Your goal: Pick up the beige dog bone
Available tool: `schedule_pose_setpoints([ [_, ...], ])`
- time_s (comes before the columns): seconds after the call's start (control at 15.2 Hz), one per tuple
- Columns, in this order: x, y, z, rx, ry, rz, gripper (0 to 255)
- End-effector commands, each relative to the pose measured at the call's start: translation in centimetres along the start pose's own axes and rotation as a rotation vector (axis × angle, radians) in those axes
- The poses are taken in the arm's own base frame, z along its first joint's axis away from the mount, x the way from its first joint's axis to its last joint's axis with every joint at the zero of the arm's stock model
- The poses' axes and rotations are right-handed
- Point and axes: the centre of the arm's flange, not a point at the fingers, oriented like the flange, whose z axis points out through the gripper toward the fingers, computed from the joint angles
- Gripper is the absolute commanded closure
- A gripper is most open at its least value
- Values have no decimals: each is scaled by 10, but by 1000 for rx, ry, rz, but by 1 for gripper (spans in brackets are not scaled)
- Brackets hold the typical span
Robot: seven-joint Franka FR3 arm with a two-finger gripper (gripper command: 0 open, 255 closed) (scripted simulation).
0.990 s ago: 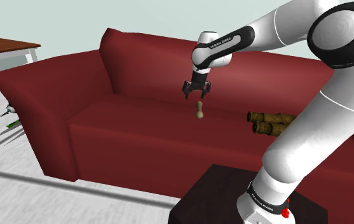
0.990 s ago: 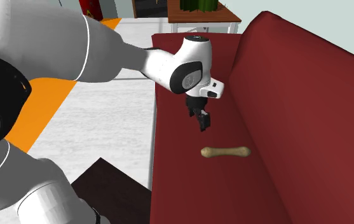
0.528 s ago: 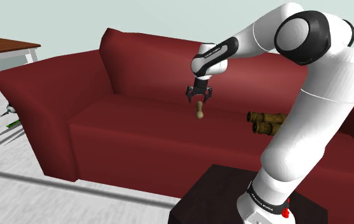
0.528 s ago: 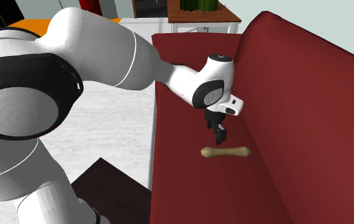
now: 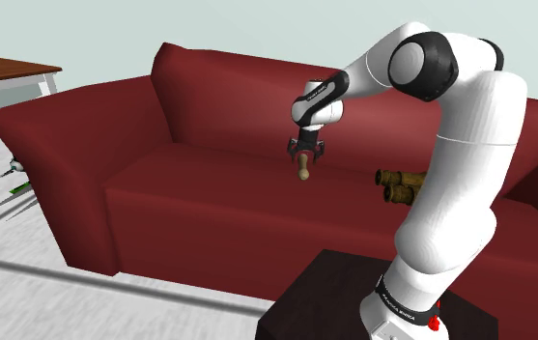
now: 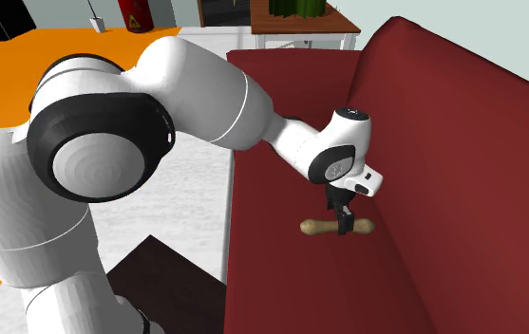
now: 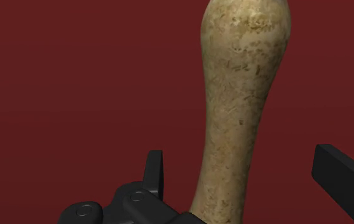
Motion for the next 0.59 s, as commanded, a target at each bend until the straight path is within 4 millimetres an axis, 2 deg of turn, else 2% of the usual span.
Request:
schedule_pose_setpoints([
  [0.0, -1, 0, 11, 0, 0, 2, 0],
  [0.2, -2, -1, 30, 0, 0, 2, 0],
  [0.33, -2, -1, 30, 0, 0, 2, 0],
  [0.4, -2, -1, 30, 0, 0, 2, 255],
  [0.53, -2, -1, 30, 0, 0, 2, 255],
])
